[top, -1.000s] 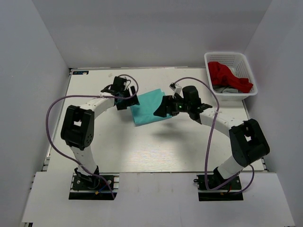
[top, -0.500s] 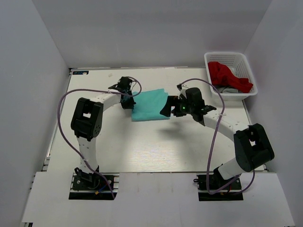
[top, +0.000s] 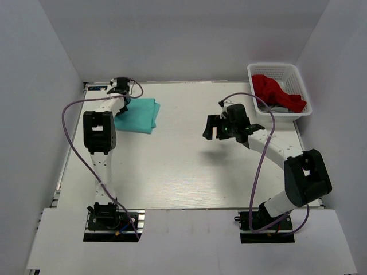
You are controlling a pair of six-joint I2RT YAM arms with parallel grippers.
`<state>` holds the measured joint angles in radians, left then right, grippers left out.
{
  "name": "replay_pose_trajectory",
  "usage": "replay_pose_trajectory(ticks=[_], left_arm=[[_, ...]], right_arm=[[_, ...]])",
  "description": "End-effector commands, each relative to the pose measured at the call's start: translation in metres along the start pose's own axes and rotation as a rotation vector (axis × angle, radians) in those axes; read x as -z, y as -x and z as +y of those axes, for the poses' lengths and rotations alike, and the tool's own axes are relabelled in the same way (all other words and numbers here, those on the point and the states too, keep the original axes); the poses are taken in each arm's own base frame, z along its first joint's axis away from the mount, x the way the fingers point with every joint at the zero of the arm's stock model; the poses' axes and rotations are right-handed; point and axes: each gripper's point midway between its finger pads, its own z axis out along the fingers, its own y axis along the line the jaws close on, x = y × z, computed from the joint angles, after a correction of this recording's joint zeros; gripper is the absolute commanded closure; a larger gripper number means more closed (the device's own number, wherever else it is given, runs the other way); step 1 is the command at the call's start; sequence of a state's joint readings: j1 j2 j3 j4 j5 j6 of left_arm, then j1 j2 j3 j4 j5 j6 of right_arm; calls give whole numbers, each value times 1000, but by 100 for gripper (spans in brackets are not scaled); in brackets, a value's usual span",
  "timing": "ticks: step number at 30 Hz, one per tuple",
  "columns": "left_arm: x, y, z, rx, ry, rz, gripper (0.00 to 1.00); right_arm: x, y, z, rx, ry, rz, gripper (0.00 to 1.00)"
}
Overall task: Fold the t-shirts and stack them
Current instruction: Put the neatly folded tshirt into the corner of the board with the left arm
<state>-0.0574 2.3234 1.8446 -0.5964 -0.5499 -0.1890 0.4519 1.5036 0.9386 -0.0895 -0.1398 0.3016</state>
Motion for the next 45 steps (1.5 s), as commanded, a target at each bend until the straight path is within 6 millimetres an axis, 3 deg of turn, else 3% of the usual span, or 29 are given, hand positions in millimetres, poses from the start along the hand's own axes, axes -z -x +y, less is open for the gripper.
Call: replay_pose_trajectory(ticks=[1, 2, 3, 6, 9, 12, 18, 22, 25, 28, 29, 32, 33, 34, 37, 38, 39, 40, 41, 42, 43, 44, 45], left_arm=[[-30, 32, 41, -53, 108, -33, 100], [-37, 39, 48, -52, 131, -41, 100], [-38, 62, 57, -48, 148, -87, 100], [-66, 79, 81, -32, 192, -106, 100], [-79, 89, 112, 9, 263, -131, 100], [-87, 94, 128, 49, 259, -153, 100], [-90, 115, 138, 86, 240, -229, 100], [-78, 146, 144, 86, 236, -331, 100], [-76, 150, 148, 70, 255, -344, 83], [-61, 162, 151, 81, 235, -376, 26], [-59, 159, 152, 76, 235, -368, 21], [-29, 167, 158, 107, 236, -378, 0], [-19, 169, 157, 134, 237, -383, 0], [6, 182, 168, 171, 235, -415, 0], [43, 184, 172, 268, 159, -414, 0], [73, 183, 172, 332, 86, -418, 0], [89, 180, 172, 359, 46, -419, 0], [139, 189, 184, 418, 6, -487, 0], [155, 181, 183, 455, -14, -489, 0], [146, 148, 171, 485, -47, -426, 0], [160, 138, 153, 500, -146, -426, 0], [174, 126, 140, 513, -230, -427, 0], [196, 99, 121, 502, -337, -449, 0]], right_arm=[[5, 41, -13, 67, -100, -67, 10], [3, 41, -17, 68, -115, -60, 10], [3, 44, -17, 76, -120, -62, 10], [4, 55, -26, 79, -167, -80, 10], [6, 59, -34, 70, -205, -86, 10], [4, 61, -38, 64, -223, -85, 10], [-1, 63, -37, 40, -209, -82, 10], [-2, 62, -32, 25, -179, -81, 10], [1, 58, -30, 25, -168, -75, 10], [7, 56, -28, 19, -163, -80, 10], [11, 58, -26, 21, -157, -91, 10], [20, 59, -16, 16, -119, -109, 10], [21, 58, -13, -7, -106, -107, 10], [27, 64, -9, -10, -96, -129, 10], [39, 71, 4, -20, -37, -183, 10], [42, 63, 6, -31, -22, -179, 10], [49, 65, 10, -33, -7, -198, 10], [46, 54, 10, -48, 12, -187, 10], [55, 57, 14, -52, 26, -214, 10], [54, 46, 13, -81, 32, -200, 10], [55, 47, 15, -84, 45, -216, 10], [54, 35, 17, -96, 67, -194, 10], [60, 30, 18, -110, 77, -205, 10]])
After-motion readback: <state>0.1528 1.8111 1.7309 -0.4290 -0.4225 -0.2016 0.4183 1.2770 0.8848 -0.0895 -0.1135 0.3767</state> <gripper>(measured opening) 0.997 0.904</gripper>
